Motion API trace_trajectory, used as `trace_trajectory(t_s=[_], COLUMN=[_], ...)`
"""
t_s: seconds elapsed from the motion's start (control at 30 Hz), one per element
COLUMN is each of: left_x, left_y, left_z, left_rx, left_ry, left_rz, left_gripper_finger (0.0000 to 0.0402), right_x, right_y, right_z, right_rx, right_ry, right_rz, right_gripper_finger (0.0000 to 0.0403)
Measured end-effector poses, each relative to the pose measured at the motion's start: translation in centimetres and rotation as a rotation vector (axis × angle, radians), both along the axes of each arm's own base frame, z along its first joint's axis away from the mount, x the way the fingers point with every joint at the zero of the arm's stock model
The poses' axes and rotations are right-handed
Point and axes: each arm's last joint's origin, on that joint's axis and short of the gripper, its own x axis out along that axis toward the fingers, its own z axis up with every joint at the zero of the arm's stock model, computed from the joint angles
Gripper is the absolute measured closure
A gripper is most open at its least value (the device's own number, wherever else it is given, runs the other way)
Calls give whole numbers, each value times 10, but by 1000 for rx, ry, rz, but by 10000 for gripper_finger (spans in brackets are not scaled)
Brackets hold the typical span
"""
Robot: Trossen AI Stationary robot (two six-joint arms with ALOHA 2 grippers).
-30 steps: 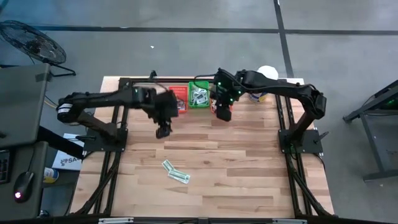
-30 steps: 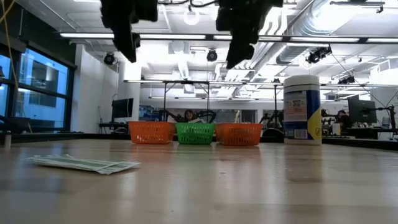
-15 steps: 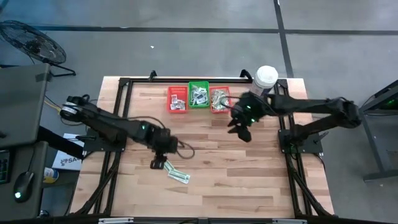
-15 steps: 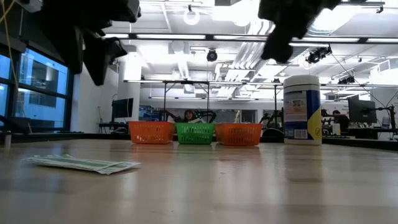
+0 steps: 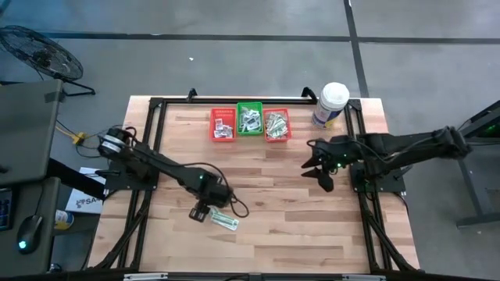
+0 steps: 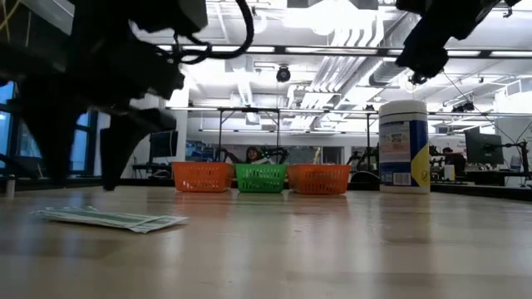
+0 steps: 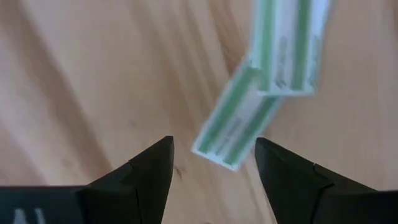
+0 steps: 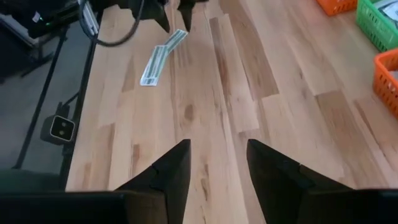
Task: Pick & Place First Aid Supplies
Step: Put the bandage pack into the right orange bin
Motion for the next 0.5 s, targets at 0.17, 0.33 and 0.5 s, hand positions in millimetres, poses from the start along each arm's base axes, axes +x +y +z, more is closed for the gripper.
trace_trajectory(t_s=[0.17, 0.33, 0.5], left_x=[4, 8, 10], left_y=[-4, -5, -5], left_z=[-18, -29, -37], left_rx=[-47, -30, -9], left_ry=[70, 81, 94], left_rz=[-56, -59, -92], left_gripper_finger=[182, 182, 182], right_x=[-2, -3, -3], right_y=[11, 18, 22], right_z=[3, 3, 3], right_rx=[-23, -28, -45], right_ry=[-22, -25, -29], right_rz=[4, -8, -21], right_gripper_finger=[253, 253, 253])
